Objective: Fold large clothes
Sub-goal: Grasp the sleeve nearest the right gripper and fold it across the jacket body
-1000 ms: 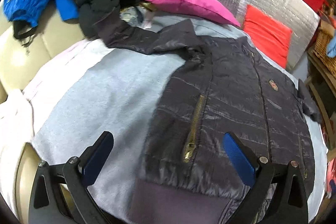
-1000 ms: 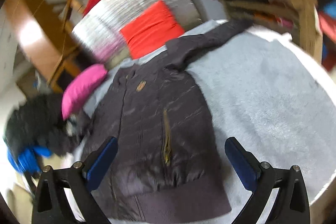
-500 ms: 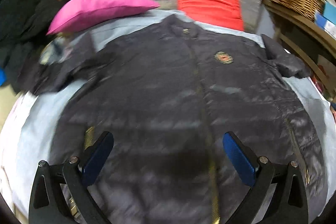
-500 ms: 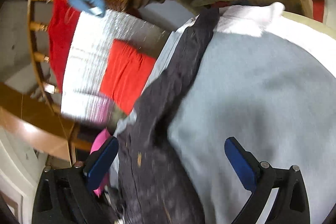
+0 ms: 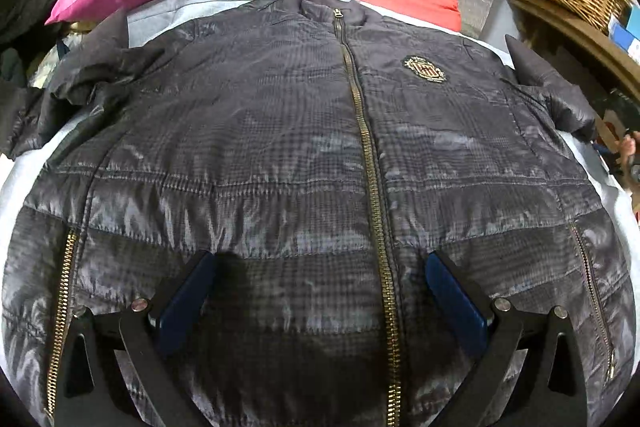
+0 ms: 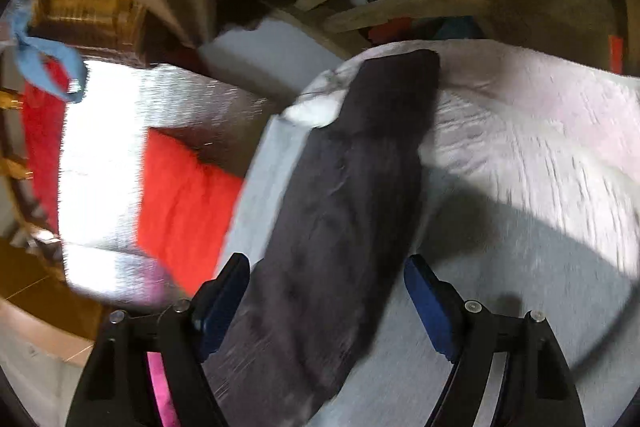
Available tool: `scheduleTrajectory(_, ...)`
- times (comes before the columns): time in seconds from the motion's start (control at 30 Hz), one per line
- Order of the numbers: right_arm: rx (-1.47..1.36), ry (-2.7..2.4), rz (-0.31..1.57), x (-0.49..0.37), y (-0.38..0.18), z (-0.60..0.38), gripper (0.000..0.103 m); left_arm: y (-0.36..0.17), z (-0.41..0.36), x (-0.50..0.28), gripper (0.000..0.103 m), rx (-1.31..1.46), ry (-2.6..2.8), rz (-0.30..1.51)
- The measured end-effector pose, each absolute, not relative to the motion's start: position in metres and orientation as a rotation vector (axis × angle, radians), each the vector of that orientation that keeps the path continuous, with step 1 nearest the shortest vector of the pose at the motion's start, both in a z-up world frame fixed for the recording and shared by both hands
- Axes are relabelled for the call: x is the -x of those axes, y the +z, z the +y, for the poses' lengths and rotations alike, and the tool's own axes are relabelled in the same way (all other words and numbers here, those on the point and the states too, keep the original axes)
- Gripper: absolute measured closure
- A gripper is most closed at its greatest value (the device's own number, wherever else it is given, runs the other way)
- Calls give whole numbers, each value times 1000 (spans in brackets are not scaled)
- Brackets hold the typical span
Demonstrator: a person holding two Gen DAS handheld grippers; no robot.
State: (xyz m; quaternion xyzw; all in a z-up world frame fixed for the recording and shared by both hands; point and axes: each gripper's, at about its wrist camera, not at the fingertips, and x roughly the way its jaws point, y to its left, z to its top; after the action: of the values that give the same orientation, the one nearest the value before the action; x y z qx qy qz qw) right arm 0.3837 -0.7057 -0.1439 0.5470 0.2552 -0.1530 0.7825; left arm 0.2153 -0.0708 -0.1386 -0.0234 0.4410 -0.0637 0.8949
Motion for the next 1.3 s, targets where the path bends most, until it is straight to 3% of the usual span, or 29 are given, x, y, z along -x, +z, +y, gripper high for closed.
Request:
scheduleTrajectory(0.1,-1149,-383,593,-396,-153,-709,33,-139,-66,-214,0,57,-137,910)
scheduleTrajectory(0.13,-1117,-407,622,-402,-152,-710,50,-139,-66,-212,0,60,-138,907)
scheduleTrajectory(0.17,-1084,-420,647,-406,-149,-711,86,-140,-68,-211,0,61,-138,903)
scheduleTrajectory(0.23,-984,-435,688,-415,-133,-706,89,-140,-70,-213,0,62,-137,901)
scheduleTrajectory(0.43,-557,-359,582,-435,-18,-626,90,-141,-69,-214,0,67,-139,896)
scheduleTrajectory(0.6,-228,-110,435,-437,74,-470,91,-141,-69,-213,0,72,-141,896)
scheduleTrajectory(0.7,-70,70,405,-425,85,-362,91,-141,-69,-213,0,79,-144,897)
scheduleTrajectory(0.8,-150,269,501,-420,54,-304,87,-141,-66,-215,0,89,-149,900)
scheduleTrajectory(0.83,-260,318,550,-419,33,-300,73,-141,-65,-215,0,92,-150,900)
scheduleTrajectory(0.87,-324,332,577,-419,19,-303,34,-141,-65,-215,0,93,-151,900)
scheduleTrajectory(0.9,-437,322,620,-415,-5,-315,15,-141,-65,-215,0,94,-152,900)
scheduleTrajectory(0.93,-518,304,634,-411,-19,-329,8,-141,-65,-215,0,93,-151,899)
scheduleTrajectory(1.1,-990,179,519,-366,-62,-455,8,-142,-67,-215,0,84,-145,893)
scheduleTrajectory(1.2,-1164,-5,400,-346,-76,-540,8,-142,-68,-215,0,83,-143,890)
scheduleTrajectory(1.3,-1192,-112,455,-364,-94,-588,8,-142,-69,-215,0,81,-142,889)
